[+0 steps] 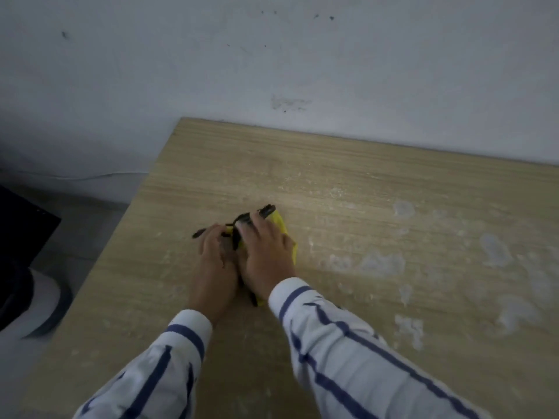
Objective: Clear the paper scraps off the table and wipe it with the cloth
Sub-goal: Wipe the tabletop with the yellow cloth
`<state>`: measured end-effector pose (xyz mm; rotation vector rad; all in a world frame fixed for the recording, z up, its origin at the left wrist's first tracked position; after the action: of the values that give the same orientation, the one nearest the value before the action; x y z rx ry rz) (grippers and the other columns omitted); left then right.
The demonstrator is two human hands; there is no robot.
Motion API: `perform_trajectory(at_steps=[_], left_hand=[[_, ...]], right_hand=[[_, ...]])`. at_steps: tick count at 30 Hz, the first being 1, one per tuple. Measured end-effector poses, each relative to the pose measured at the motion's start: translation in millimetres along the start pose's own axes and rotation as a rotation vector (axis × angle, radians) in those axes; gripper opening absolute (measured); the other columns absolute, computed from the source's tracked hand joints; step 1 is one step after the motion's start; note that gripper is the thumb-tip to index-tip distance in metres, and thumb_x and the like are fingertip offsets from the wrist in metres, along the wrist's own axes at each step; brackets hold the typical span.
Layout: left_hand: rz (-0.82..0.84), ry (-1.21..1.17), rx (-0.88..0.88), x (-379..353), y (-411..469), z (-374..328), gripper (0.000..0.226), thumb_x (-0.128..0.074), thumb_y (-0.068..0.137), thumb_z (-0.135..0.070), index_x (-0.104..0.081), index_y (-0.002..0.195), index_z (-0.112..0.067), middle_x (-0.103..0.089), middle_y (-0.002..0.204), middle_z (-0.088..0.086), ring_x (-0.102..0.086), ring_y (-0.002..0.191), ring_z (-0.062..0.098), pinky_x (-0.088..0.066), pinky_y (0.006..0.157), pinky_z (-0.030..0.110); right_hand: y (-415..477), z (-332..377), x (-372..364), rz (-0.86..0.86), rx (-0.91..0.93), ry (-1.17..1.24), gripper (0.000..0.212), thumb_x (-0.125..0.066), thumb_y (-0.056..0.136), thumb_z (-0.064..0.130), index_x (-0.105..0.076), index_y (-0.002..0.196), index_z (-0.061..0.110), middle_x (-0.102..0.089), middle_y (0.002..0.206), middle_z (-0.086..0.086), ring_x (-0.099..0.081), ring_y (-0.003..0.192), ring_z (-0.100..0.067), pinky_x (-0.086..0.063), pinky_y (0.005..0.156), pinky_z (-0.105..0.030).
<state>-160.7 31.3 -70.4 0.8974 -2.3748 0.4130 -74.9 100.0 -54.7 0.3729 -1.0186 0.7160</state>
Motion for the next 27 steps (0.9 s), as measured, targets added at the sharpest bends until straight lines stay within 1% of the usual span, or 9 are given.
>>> perform_trajectory(at_steps=[2,5,10,13,16,18,21,24,27], left_hand=[[0.052,0.295,0.007,-3.8,-8.9,12.9,0.048,-0.036,0.097,-0.018,-0.029,0.144,-0.016,-0.021,0.155,0.005,-0.013,0.144,0.023,-0.012,0.118,0.044],[0.154,0.518,-0.144,-18.2,-26.5,13.7,0.055,-0.027,0.098,-0.037,-0.018,0.149,-0.018,-0.009,0.158,0.002,0.001,0.146,0.020,0.002,0.117,0.041],[0.304,0.608,-0.284,-39.3,-53.8,5.0,0.060,-0.022,0.098,-0.045,-0.010,0.150,-0.019,-0.004,0.159,0.001,0.005,0.145,0.019,0.006,0.117,0.043],[0.309,0.628,-0.344,-37.7,-66.5,8.3,0.059,-0.020,0.098,-0.043,-0.012,0.150,-0.017,-0.007,0.159,0.003,0.002,0.146,0.021,0.005,0.116,0.042],[0.310,0.620,-0.402,-33.1,-73.6,11.2,0.058,-0.019,0.097,-0.041,-0.019,0.149,-0.016,-0.013,0.158,0.003,-0.003,0.146,0.021,0.001,0.117,0.042],[0.316,0.640,-0.416,-31.8,-74.7,12.5,0.057,-0.018,0.097,-0.040,-0.017,0.149,-0.017,-0.011,0.158,0.002,-0.003,0.146,0.019,0.001,0.117,0.040],[0.303,0.638,-0.449,-31.0,-74.2,11.3,0.055,-0.022,0.098,-0.037,-0.021,0.149,-0.015,-0.015,0.157,0.004,-0.006,0.145,0.021,-0.001,0.117,0.041],[0.304,0.658,-0.477,-32.7,-74.0,11.4,0.054,-0.029,0.098,-0.035,-0.024,0.147,-0.013,-0.021,0.155,0.005,-0.010,0.145,0.023,-0.006,0.117,0.044],[0.313,0.665,-0.491,-33.9,-73.5,12.3,0.054,-0.029,0.097,-0.035,-0.026,0.146,-0.011,-0.024,0.154,0.006,-0.012,0.144,0.024,-0.011,0.116,0.047]], right_hand=[[-14.3,-0.4,-23.5,0.101,0.009,-0.151,0.043,-0.035,0.096,0.029,-0.034,0.139,0.025,-0.020,0.155,-0.005,-0.018,0.139,-0.031,-0.020,0.107,-0.051],[-37.4,-29.5,-8.5,-0.035,-0.106,-0.186,0.036,-0.043,0.090,0.024,-0.046,0.126,0.020,-0.036,0.144,-0.005,-0.037,0.123,-0.036,-0.032,0.095,-0.049],[-124.3,-142.6,53.4,-0.254,-0.624,-0.287,0.028,-0.047,0.087,0.023,-0.053,0.115,0.021,-0.051,0.130,-0.004,-0.048,0.111,-0.035,-0.040,0.089,-0.045],[-161.7,-173.2,87.7,-0.419,-0.884,-0.138,0.028,-0.045,0.092,0.021,-0.056,0.115,0.012,-0.058,0.122,-0.010,-0.052,0.110,-0.030,-0.040,0.090,-0.035],[-128.4,-114.9,68.9,-0.476,-0.670,0.047,0.020,-0.048,0.085,0.017,-0.062,0.099,0.014,-0.061,0.099,-0.002,-0.059,0.095,-0.025,-0.041,0.075,-0.017],[-110.8,-63.1,15.7,-0.299,-0.482,0.008,0.021,-0.047,0.090,0.019,-0.060,0.106,0.015,-0.059,0.111,-0.007,-0.055,0.100,-0.032,-0.047,0.082,-0.032],[-133.0,-56.3,-2.1,-0.250,-0.472,-0.182,0.035,-0.041,0.094,0.037,-0.048,0.126,0.026,-0.043,0.138,-0.003,-0.042,0.117,-0.035,-0.037,0.095,-0.047],[-198.8,-123.2,35.9,-0.355,-0.786,-0.323,0.030,-0.039,0.092,0.036,-0.048,0.121,0.033,-0.044,0.135,0.000,-0.040,0.121,-0.032,-0.032,0.096,-0.050],[-277.7,-181.9,74.0,-0.431,-1.152,-0.266,0.029,-0.037,0.095,0.028,-0.050,0.121,0.026,-0.046,0.134,-0.007,-0.043,0.119,-0.036,-0.035,0.095,-0.052]])
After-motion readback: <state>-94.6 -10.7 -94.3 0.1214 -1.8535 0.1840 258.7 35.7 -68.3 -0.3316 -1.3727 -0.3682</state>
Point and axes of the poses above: each hand's wrist, its own y-axis towards the middle knuckle, its own x-axis out of the back of the hand, z = x × y, the point moved 6 cm from there along y, towards the middle knuckle
